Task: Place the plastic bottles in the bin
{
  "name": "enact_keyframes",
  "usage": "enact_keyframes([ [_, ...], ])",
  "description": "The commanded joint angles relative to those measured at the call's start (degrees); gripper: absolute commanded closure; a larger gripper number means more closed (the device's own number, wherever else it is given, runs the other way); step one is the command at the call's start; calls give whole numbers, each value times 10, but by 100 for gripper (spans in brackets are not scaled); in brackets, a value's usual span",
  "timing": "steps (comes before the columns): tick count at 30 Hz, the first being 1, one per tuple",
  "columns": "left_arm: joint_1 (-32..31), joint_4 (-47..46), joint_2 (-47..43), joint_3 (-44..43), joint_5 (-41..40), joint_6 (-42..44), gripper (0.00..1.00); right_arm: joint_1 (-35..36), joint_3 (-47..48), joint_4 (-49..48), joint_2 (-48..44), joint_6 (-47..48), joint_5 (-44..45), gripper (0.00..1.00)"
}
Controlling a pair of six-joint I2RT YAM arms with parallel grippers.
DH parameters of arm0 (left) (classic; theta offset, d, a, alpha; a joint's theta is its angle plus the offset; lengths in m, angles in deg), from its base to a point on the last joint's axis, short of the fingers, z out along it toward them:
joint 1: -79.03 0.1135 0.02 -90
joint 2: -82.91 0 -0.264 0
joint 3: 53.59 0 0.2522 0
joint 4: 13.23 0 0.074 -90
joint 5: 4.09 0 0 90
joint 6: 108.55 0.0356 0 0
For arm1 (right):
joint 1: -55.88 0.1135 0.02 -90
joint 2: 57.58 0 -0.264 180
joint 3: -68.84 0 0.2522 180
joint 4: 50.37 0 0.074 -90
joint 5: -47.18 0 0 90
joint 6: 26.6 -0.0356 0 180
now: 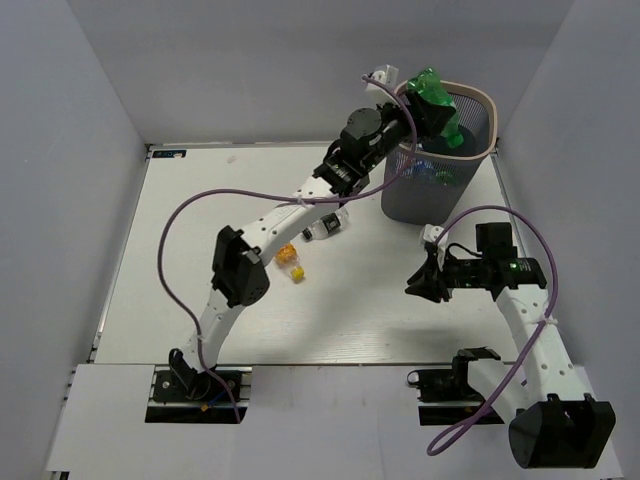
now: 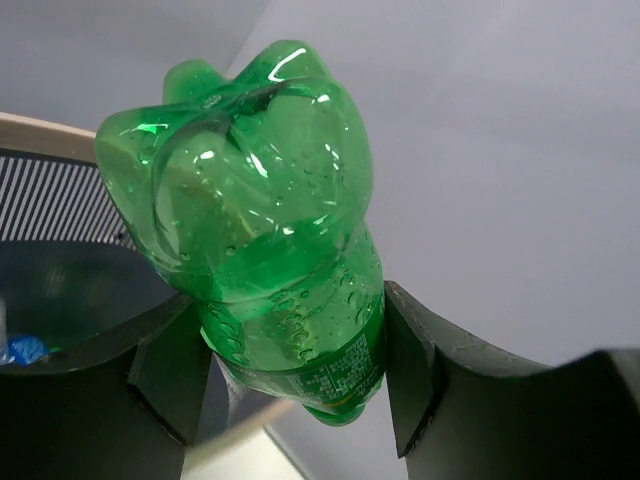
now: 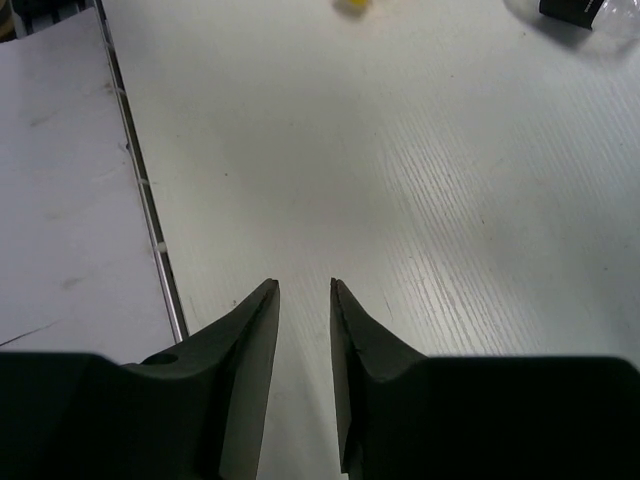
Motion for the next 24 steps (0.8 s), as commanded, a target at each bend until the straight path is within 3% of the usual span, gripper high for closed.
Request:
enact_keyframes([
  [1,2,-68,38,-78,-51,-20,62,1,-1,13,6,31,2,67],
  [4,2,-63,65,-95,-87,-20,26,1,-8,-21,2,4,15,67],
  [7,2,-55,65,-88,-109,-7,1,2,-20,-61,-1,-29,16,51],
  [8,2,-62,56,-88,-109,1,0,3,-27,-73,3,-50,16,42],
  [11,2,-57,29,-88,-109,36,0,12,-44,-167,14,-118,8,28],
  [15,2,-24,-73,-40,-91,121,0,66,-28,-247,88,-183,43,25],
  [18,2,23,-175,104,-109,202,0,136,17,-274,166,-211,103,25],
  [19,2,37,-252,142,-122,219,0,180,35,-290,182,-239,125,25],
  [22,2,105,-376,299,-204,245,0,234,78,-331,270,-307,167,27],
  [23,2,125,-460,339,-229,250,0,261,106,-339,287,-361,181,27],
  [24,2,166,-504,414,-291,250,0,272,134,-361,301,-382,190,28],
])
